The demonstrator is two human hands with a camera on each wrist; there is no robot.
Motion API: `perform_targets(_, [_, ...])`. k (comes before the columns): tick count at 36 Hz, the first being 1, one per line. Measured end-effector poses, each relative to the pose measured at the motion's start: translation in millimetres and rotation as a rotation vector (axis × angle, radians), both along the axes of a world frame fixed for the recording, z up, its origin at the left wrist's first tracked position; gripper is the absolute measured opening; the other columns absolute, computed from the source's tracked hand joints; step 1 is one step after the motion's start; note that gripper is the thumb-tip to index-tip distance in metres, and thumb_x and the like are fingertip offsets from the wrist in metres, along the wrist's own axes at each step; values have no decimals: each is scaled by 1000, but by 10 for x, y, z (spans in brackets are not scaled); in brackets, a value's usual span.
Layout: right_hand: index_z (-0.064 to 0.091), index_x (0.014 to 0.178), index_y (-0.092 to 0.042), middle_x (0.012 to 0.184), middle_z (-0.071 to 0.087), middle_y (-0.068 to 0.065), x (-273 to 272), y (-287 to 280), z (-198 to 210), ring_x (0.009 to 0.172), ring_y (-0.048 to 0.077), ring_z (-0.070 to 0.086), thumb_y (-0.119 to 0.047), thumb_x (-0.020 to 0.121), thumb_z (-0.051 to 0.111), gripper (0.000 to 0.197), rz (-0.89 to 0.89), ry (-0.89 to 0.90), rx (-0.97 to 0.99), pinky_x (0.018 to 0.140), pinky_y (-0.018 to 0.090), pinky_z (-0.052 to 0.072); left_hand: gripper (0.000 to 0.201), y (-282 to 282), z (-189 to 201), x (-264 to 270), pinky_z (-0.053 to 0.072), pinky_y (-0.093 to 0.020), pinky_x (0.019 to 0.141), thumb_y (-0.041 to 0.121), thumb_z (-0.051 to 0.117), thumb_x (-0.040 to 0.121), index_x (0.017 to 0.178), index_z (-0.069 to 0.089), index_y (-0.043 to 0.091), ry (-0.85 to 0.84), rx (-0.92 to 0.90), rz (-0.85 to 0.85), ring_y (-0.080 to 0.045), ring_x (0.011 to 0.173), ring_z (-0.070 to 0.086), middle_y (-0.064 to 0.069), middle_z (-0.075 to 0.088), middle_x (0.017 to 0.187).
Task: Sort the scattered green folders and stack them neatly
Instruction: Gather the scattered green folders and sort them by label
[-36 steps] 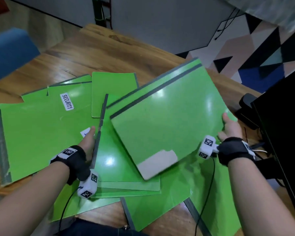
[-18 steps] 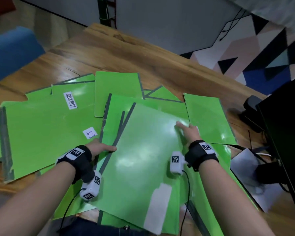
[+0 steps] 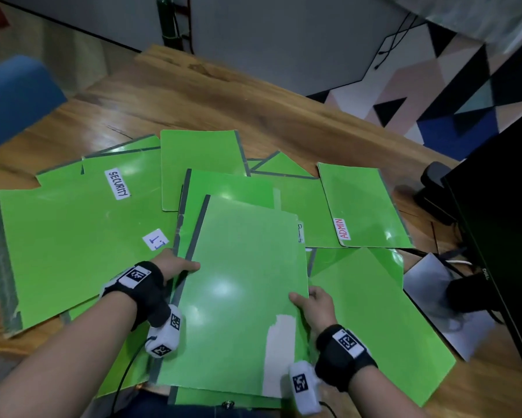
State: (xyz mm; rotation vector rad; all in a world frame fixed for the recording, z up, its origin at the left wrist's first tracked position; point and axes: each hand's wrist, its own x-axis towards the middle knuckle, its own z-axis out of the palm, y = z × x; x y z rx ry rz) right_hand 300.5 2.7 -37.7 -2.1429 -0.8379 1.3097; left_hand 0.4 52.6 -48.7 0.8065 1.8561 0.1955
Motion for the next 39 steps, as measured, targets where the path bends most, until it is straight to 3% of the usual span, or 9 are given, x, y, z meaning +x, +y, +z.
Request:
perform_targets(3, [52, 121, 7, 128, 55, 21, -39, 166, 165, 119, 34, 51, -5, 90, 60, 35, -75, 22, 144, 99, 39, 40, 94, -21, 68, 53, 33, -46, 108, 50, 65, 81, 148, 19, 2, -37, 12, 35, -36, 135, 35, -19, 28, 152])
perform_targets(10, [46, 136, -10, 136, 50, 9, -191, 605, 407, 119, 19, 49, -9, 99, 40, 37, -19, -39, 330, 103, 32, 37, 77, -43, 122, 85, 19, -49, 114, 55, 40, 93, 150, 18, 9, -265, 57, 194, -34, 143, 18, -17, 17, 156])
perform_targets(12, [46, 135, -8, 136, 51, 9, -282, 681, 347, 122, 23, 50, -8, 99, 38, 37, -11, -58, 324, 102, 33, 42, 75, -40, 110, 103, 21, -48, 113, 49, 45, 94, 149, 19, 5, -231, 59, 198, -35, 141, 22, -19, 21, 154])
perform_targets(16, [53, 124, -7, 116, 60, 12, -452, 746, 147, 82, 20, 57, -8, 96, 42, 30, -23, -90, 256, 80, 36, 52, 58, -32, 59, 73, 35, -38, 104, 33, 44, 99, 142, 32, -3, -143, 60, 148, -34, 123, 46, -21, 47, 134])
perform_targets(21, [53, 97, -23, 131, 50, 15, -480, 690, -87, 110, 32, 57, -21, 78, 74, 28, -53, -135, 168, 94, 44, 49, 51, -29, 46, 37, 39, -34, 94, 31, 50, 96, 134, 44, -3, -182, 84, 169, -27, 101, 49, -14, 53, 107])
perform_targets(26, [58, 113, 2, 114, 60, 16, -247, 718, -77, 110, 31, 56, -6, 85, 67, 31, -111, 28, 88, 102, 42, 43, 64, -8, 76, 53, 39, -34, 91, 45, 52, 92, 134, 43, -3, -252, 41, 267, -30, 103, 52, -14, 55, 106])
perform_targets(31, [54, 120, -3, 116, 58, 15, -87, 775, -42, 110, 30, 55, -4, 90, 58, 31, -123, 12, 115, 102, 45, 43, 79, 10, 96, 68, 24, -45, 113, 53, 49, 90, 147, 26, 5, -314, 19, 334, -35, 138, 30, -19, 31, 150])
perform_targets(36, [50, 120, -10, 90, 55, 7, -246, 842, -70, 67, 16, 49, 2, 92, 47, 30, -74, -30, 130, 70, 34, 49, 81, -5, 55, 85, 23, -46, 112, 49, 55, 89, 147, 23, 2, -274, 53, 284, -35, 138, 29, -19, 27, 152])
perform_targets(39, [46, 131, -18, 116, 58, 6, -405, 823, -186, 73, 18, 61, 1, 93, 42, 43, 139, -114, 66, 71, 34, 58, 74, -23, 23, 73, 38, -39, 97, 43, 60, 88, 140, 36, -4, -201, 63, 201, -31, 112, 49, -19, 50, 130])
